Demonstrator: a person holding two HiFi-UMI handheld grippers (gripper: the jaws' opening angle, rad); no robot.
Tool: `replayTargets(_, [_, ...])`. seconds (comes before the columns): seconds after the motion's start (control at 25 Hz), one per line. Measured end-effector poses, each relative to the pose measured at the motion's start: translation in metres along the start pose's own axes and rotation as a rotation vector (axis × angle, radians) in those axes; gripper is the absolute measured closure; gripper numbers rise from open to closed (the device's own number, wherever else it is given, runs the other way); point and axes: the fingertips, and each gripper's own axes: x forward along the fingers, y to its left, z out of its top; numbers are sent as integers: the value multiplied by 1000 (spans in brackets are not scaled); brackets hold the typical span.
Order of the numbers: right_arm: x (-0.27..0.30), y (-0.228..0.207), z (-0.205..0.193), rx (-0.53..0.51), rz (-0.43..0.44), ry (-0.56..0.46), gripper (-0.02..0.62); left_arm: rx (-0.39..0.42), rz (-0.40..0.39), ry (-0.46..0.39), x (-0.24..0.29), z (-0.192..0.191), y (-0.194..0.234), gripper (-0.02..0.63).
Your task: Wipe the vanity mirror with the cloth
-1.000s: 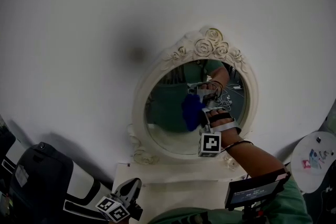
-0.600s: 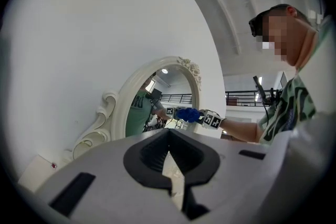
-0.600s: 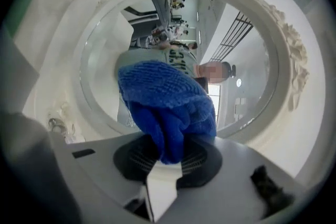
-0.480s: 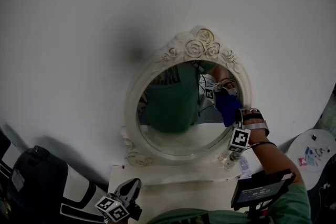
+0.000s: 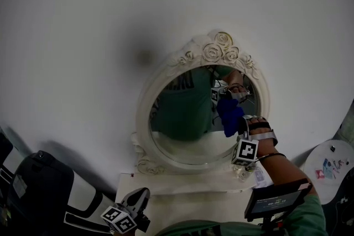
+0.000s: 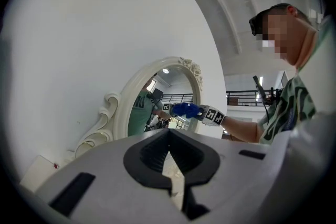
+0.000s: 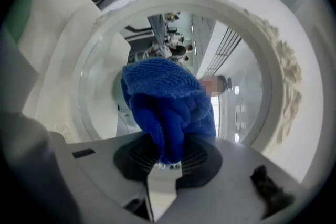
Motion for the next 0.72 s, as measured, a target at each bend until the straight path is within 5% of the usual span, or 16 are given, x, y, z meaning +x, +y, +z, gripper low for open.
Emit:
replayTargets(0.36, [-17, 7, 258, -116, -37, -442, 509, 0, 57, -42, -24, 5, 10, 597])
replayTargets(0.72, [-11, 19, 334, -180, -47, -497, 509, -9, 129, -72, -53, 8, 26, 597])
